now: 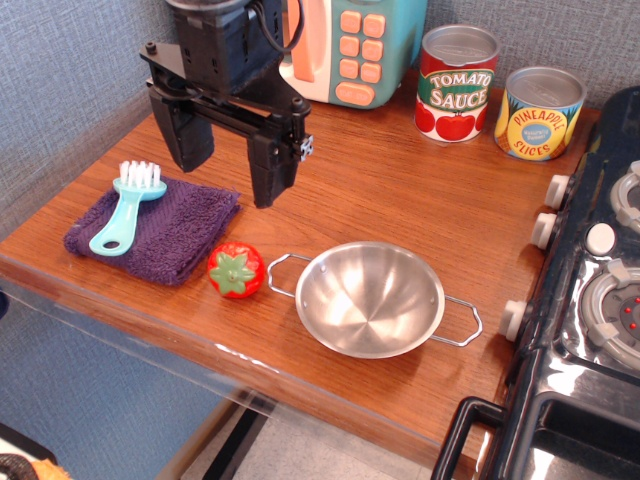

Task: Put the teal utensil between the cans and pot

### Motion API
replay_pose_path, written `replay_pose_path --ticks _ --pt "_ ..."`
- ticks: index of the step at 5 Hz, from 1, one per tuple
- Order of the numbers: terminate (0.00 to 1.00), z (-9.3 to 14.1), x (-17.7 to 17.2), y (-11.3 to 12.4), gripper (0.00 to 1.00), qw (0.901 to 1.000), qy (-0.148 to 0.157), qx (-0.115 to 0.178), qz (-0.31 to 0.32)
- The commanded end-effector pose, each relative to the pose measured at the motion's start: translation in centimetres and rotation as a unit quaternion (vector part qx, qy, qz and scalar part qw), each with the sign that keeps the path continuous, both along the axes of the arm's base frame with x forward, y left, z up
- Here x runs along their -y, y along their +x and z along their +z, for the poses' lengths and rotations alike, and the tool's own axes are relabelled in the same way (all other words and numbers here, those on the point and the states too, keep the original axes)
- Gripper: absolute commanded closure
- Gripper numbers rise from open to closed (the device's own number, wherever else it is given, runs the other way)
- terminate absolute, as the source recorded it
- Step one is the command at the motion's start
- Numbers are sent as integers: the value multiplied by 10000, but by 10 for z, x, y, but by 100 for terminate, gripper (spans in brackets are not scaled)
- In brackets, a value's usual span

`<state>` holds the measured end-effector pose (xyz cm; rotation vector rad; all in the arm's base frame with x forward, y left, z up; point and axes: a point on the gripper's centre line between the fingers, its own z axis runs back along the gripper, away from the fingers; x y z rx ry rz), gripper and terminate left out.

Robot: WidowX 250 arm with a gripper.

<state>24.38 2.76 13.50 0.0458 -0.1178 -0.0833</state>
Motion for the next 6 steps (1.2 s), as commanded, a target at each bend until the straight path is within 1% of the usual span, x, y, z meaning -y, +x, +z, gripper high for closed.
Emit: replay_pose_path --ticks 1,2,3,4,5,6 --pt "0 0 0 0 0 10000 0 0 0" --pt "0 -5 -33 1 0 9993 -44 -31 363" --pt "0 -9 -69 -4 0 9966 -169 34 805" --pt "0 -11 -106 -9 0 9921 46 86 1254" --pt "0 -24 -138 -11 0 9839 341 -38 1753" --pt "0 -37 -155 -5 0 9757 522 -93 2125"
